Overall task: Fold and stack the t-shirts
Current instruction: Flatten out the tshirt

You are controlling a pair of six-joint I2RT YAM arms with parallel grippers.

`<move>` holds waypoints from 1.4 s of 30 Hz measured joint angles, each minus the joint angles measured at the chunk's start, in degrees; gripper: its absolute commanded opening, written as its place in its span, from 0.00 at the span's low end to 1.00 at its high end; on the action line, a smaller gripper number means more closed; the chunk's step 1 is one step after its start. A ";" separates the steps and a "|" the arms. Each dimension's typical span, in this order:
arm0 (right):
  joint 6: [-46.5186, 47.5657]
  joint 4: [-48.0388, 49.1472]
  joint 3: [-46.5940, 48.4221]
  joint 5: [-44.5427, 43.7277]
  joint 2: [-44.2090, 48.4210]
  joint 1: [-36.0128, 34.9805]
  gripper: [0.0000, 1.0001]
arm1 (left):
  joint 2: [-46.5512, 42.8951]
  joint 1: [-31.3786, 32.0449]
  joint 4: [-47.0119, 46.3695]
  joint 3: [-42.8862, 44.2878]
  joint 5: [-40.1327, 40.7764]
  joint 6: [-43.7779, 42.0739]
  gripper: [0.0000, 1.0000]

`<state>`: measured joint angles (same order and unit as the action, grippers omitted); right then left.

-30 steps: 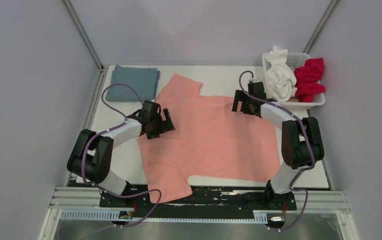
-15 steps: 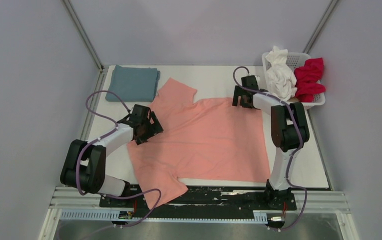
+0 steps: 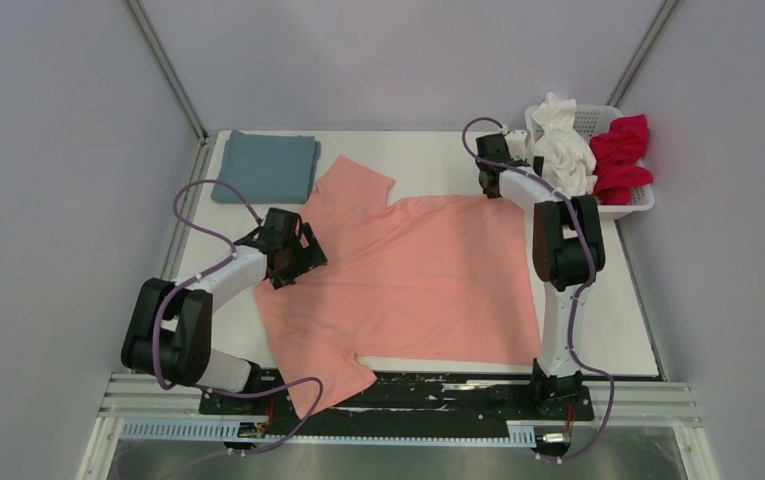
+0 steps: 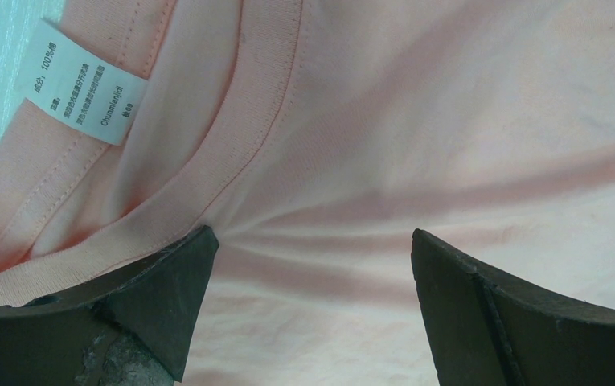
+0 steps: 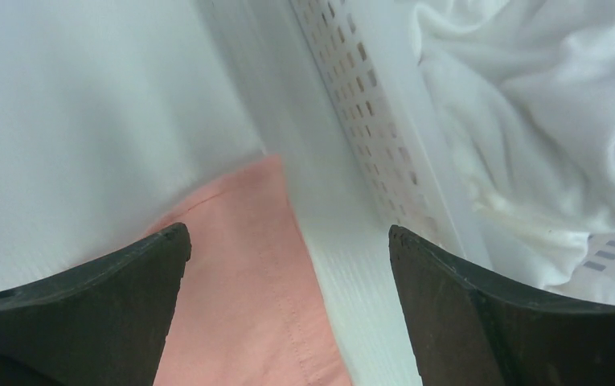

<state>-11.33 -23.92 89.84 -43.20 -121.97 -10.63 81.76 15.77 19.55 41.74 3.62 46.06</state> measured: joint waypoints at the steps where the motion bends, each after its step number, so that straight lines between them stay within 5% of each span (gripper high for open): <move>1: 0.17 -0.28 0.66 0.02 -0.07 0.00 1.00 | -0.02 -0.07 0.02 0.00 -0.22 -0.13 1.00; 10: 2.25 0.26 5.51 5.81 0.24 -0.50 1.00 | -1.68 -0.11 0.81 -0.02 -4.00 -0.76 1.00; 17: -5.38 1.22 -14.21 30.01 14.45 -0.98 1.00 | -3.67 0.35 0.90 2.10 -11.15 -2.49 1.00; 24: -9.64 2.43 -27.85 36.44 24.61 -1.92 1.00 | -4.55 1.40 0.35 10.21 -13.64 -4.79 1.00; 42: -9.99 4.42 -30.38 33.70 21.44 1.95 1.00 | 37.94 1.42 4.83 45.97 -17.53 -7.32 1.00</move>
<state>-21.32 -19.51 59.46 -9.50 -100.53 -8.69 119.70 17.19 24.38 87.70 -13.91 38.74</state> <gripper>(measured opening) 0.998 1.000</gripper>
